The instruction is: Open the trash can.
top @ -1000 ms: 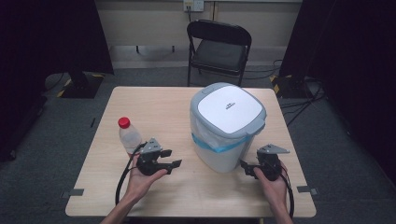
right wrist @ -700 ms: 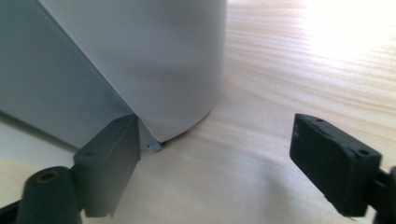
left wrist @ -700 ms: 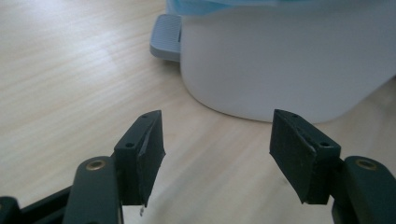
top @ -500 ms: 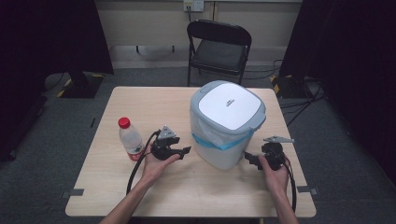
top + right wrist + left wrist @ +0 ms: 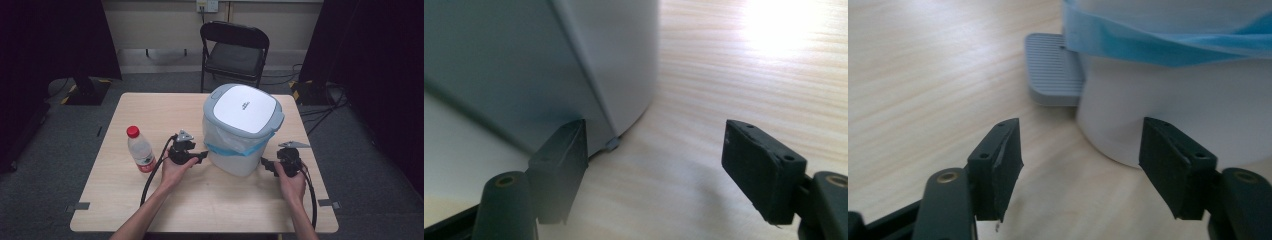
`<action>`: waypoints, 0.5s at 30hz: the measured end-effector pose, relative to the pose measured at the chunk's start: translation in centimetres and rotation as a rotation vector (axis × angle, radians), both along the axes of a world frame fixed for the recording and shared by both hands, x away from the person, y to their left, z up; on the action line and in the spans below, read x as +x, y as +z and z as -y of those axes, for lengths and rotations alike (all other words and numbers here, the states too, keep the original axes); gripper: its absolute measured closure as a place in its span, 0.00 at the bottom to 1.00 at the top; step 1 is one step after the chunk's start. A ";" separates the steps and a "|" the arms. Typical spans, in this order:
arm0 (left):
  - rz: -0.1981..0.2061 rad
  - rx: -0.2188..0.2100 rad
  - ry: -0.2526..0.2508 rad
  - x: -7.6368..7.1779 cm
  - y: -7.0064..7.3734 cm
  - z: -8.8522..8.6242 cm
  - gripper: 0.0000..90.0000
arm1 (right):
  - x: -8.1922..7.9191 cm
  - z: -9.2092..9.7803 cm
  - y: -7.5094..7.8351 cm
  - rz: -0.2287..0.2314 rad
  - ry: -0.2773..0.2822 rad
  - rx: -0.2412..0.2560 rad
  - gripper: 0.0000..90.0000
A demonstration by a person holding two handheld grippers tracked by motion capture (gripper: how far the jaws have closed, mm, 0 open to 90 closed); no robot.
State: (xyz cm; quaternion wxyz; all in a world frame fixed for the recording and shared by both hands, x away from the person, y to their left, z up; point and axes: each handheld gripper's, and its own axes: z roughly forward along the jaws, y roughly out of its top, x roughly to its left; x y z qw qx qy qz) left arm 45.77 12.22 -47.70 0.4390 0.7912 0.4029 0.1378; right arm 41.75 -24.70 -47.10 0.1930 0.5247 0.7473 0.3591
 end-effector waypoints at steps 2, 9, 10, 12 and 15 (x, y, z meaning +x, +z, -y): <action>-0.014 -0.014 0.022 0.6 -0.1 -0.6 0.39 | -0.6 -0.2 -0.1 0.002 0.011 0.011 0.27; -0.009 -0.077 0.067 2.4 -1.1 -0.3 0.38 | -1.7 -0.8 -0.4 0.006 0.021 0.002 0.30; -0.013 -0.084 0.050 2.8 -1.3 0.1 0.38 | -1.7 -0.8 -0.4 0.004 0.023 0.004 0.30; 0.000 -0.085 0.066 3.6 -1.1 0.4 0.40 | -1.9 -0.8 -0.5 -0.005 0.032 0.018 0.29; -0.008 -0.104 0.058 4.4 -0.8 0.6 0.43 | -2.1 -0.9 -0.5 -0.006 0.037 0.019 0.32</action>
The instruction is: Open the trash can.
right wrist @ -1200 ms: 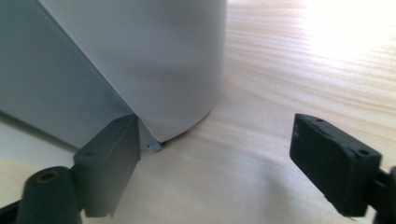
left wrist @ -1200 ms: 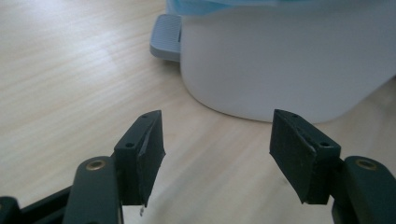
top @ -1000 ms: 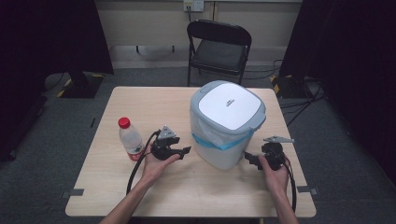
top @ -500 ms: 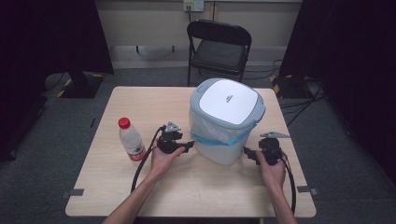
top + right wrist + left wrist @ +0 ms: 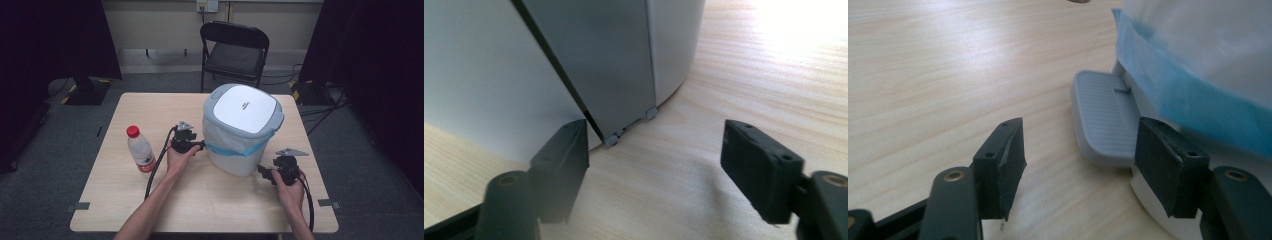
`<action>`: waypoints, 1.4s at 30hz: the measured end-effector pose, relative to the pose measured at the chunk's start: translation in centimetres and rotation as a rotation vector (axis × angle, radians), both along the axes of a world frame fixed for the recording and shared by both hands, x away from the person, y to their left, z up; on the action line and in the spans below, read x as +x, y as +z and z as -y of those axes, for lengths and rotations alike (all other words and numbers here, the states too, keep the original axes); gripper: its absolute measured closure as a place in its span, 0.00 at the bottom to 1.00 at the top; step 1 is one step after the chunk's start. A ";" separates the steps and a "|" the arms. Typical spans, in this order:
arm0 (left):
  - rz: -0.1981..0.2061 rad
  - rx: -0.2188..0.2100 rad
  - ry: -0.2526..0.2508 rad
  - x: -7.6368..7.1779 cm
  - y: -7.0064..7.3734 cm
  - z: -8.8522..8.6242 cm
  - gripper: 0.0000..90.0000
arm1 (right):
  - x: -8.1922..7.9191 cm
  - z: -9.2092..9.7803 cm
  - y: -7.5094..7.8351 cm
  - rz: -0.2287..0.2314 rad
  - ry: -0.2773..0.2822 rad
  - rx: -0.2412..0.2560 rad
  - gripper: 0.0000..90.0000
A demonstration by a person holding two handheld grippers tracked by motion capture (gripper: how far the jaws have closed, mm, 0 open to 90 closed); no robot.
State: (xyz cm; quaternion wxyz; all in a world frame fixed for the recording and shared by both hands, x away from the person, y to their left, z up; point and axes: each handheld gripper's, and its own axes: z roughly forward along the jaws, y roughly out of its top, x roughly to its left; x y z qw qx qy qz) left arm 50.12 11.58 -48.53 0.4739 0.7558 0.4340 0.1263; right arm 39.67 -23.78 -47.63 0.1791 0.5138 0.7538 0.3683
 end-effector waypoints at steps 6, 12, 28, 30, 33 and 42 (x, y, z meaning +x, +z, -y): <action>0.035 -0.013 -0.052 -0.4 0.1 0.3 0.71 | 0.3 0.1 0.0 0.005 -0.025 0.051 0.43; 0.010 -0.022 -0.105 -1.6 0.2 -0.4 0.77 | 1.0 0.2 0.3 -0.024 -0.014 0.050 0.48; -0.017 0.014 -0.206 -6.5 0.6 -0.4 0.77 | 4.2 -0.6 0.0 0.082 -0.111 0.057 0.74; -0.020 0.009 -0.232 -7.2 0.6 -0.4 0.76 | 4.4 -0.8 0.1 0.087 -0.121 0.033 0.70; -0.004 0.040 -0.249 -8.1 0.8 -0.5 0.71 | 4.5 -0.7 0.1 0.090 -0.156 0.062 0.56; 0.010 0.048 -0.136 -6.8 1.3 -2.4 0.73 | 2.6 -0.4 0.8 0.083 -0.162 0.009 0.42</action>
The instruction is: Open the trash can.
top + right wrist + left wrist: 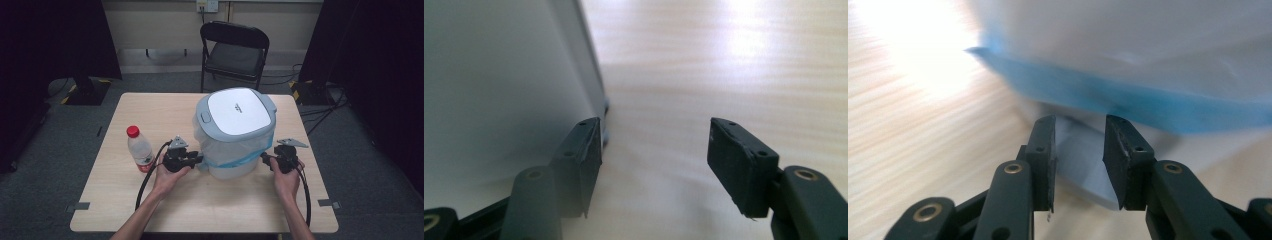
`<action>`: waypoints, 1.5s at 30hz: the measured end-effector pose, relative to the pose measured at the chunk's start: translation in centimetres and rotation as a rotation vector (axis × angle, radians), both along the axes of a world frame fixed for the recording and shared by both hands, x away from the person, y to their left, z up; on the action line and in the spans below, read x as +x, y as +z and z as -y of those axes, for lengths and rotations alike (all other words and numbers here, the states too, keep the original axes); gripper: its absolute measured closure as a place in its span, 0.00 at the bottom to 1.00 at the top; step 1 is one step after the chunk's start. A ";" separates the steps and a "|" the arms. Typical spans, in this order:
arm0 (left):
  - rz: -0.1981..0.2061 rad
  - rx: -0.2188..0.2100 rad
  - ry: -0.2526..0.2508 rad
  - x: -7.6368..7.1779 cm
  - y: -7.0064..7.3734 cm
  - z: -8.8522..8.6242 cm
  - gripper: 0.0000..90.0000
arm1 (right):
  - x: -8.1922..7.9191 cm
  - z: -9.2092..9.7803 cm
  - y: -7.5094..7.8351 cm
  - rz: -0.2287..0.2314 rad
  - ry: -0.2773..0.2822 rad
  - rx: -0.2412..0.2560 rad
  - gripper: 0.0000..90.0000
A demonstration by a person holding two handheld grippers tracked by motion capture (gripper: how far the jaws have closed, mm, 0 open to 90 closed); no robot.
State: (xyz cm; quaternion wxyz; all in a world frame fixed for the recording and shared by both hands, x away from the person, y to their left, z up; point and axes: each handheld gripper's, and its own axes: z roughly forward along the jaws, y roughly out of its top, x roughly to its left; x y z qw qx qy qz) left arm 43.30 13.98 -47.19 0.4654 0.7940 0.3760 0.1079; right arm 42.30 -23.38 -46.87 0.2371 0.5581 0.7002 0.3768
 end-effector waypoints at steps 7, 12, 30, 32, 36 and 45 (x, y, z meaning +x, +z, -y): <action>-0.006 0.003 0.098 2.5 -0.1 -0.4 0.71 | -3.5 -0.7 -0.9 -0.055 0.068 0.000 0.40; -0.042 -0.031 0.115 3.3 -0.5 -0.2 0.70 | -4.0 -1.4 -0.7 -0.040 0.070 -0.017 0.42; -0.108 0.021 0.031 0.0 -1.8 0.3 0.74 | -0.5 -1.1 -1.1 -0.003 0.029 0.043 0.47; -0.114 0.029 -0.005 -0.8 -1.8 0.7 0.76 | -0.6 -1.3 -0.9 0.003 0.048 0.054 0.46; -0.123 0.031 -0.055 -1.5 -1.8 1.5 0.74 | -0.9 -1.7 -0.7 0.003 0.070 0.042 0.47; -0.127 0.021 -0.045 -2.4 -2.0 2.4 0.72 | -0.5 -1.9 -1.0 0.016 0.087 0.053 0.55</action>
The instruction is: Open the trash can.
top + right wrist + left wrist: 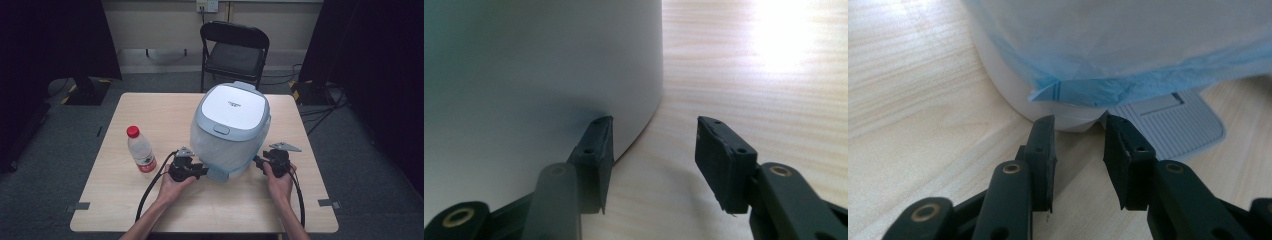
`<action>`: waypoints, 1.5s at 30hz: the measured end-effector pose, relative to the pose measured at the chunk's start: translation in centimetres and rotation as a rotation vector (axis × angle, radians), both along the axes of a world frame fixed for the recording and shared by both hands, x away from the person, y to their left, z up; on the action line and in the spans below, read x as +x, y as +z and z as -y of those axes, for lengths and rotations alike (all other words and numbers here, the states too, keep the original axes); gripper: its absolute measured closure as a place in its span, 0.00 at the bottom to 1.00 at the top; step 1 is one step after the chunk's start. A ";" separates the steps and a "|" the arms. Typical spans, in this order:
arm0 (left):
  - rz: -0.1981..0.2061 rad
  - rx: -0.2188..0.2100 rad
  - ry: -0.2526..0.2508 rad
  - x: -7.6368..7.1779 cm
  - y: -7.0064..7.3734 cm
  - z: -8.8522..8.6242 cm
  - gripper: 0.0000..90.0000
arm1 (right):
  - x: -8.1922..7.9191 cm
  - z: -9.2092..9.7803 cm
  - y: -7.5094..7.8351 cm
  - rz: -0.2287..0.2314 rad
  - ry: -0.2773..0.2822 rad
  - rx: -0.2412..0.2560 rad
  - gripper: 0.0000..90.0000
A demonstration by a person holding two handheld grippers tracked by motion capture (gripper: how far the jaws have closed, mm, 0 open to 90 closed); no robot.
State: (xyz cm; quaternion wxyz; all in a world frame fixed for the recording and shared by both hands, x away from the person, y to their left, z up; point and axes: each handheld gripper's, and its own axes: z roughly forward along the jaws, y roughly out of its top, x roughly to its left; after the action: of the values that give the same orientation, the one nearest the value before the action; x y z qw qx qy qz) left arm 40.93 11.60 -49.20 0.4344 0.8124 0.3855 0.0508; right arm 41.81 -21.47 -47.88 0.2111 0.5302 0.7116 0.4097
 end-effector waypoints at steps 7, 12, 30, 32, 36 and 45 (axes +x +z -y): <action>0.022 0.069 0.001 0.3 -0.2 -0.4 0.71 | 0.7 0.3 -0.3 0.009 -0.029 -0.009 0.39; 0.034 0.079 0.074 1.0 0.0 -1.5 0.69 | 0.3 0.2 -0.1 0.005 -0.023 -0.024 0.37; 0.055 -0.080 0.170 5.6 1.9 -2.2 0.68 | 0.3 0.7 0.5 -0.011 -0.004 0.037 0.40; 0.069 -0.078 0.162 5.0 2.2 -2.0 0.73 | 0.6 0.8 0.4 0.003 0.011 0.061 0.46; 0.066 -0.073 0.145 4.0 2.4 -1.7 0.81 | 1.4 0.6 0.5 -0.004 0.024 0.072 0.61; 0.049 -0.019 0.139 3.6 2.3 -1.9 0.74 | 3.4 0.4 0.5 0.037 -0.052 0.031 0.51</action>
State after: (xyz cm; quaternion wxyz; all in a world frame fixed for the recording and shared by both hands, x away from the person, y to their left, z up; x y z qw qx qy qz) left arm 44.49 13.46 -46.92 0.4469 0.7781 0.4305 0.0971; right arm 45.21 -21.90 -47.42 0.2264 0.5441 0.6871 0.4249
